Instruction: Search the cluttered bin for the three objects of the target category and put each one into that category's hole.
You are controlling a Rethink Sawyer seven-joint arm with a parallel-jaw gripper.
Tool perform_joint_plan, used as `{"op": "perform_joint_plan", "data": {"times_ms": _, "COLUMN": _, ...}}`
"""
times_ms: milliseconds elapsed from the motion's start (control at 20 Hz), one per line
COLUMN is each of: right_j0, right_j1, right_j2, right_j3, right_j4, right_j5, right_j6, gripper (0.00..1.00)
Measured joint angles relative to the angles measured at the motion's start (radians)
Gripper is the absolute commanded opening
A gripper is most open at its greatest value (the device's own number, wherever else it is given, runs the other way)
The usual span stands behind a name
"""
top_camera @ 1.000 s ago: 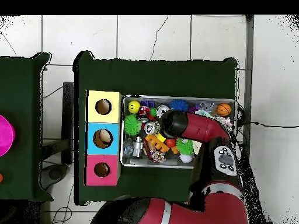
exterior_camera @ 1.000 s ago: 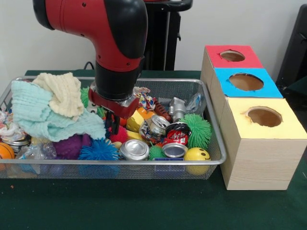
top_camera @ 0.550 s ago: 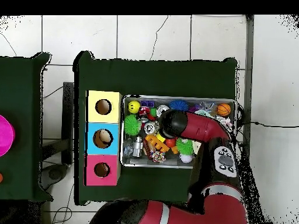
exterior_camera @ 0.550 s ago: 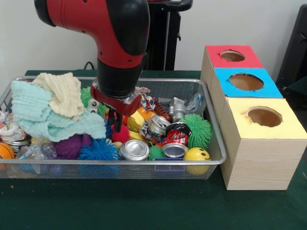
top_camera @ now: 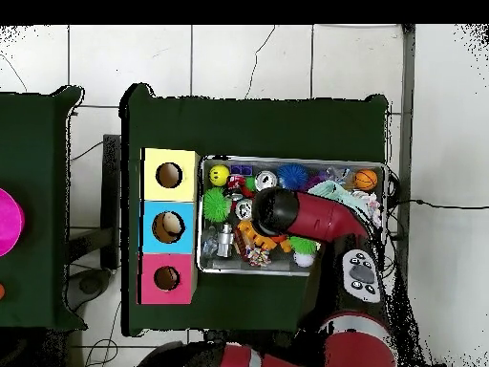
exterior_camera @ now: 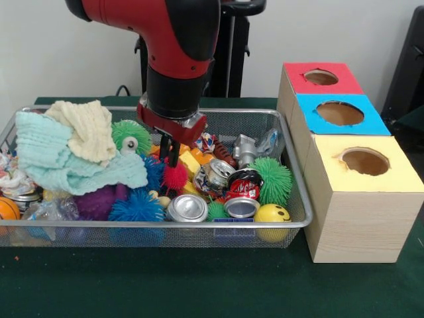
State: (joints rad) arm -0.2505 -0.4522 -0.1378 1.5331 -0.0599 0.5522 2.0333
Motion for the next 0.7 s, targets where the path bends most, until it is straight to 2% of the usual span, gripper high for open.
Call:
{"op": "perform_joint_plan", "data": {"times_ms": 400, "right_j0": 0.015, "right_j1": -0.056, "right_j2": -0.015, "right_j3": 0.115, "right_j4": 0.001, "right_j5": -0.084, "right_j6": 0.000, "gripper": 0.00}}
{"op": "perform_joint_plan", "data": {"times_ms": 700, "right_j0": 0.045, "right_j1": -0.075, "right_j2": -0.031, "right_j3": 0.161, "right_j4": 0.012, "right_j5": -0.098, "right_j6": 0.000, "gripper": 0.00}}
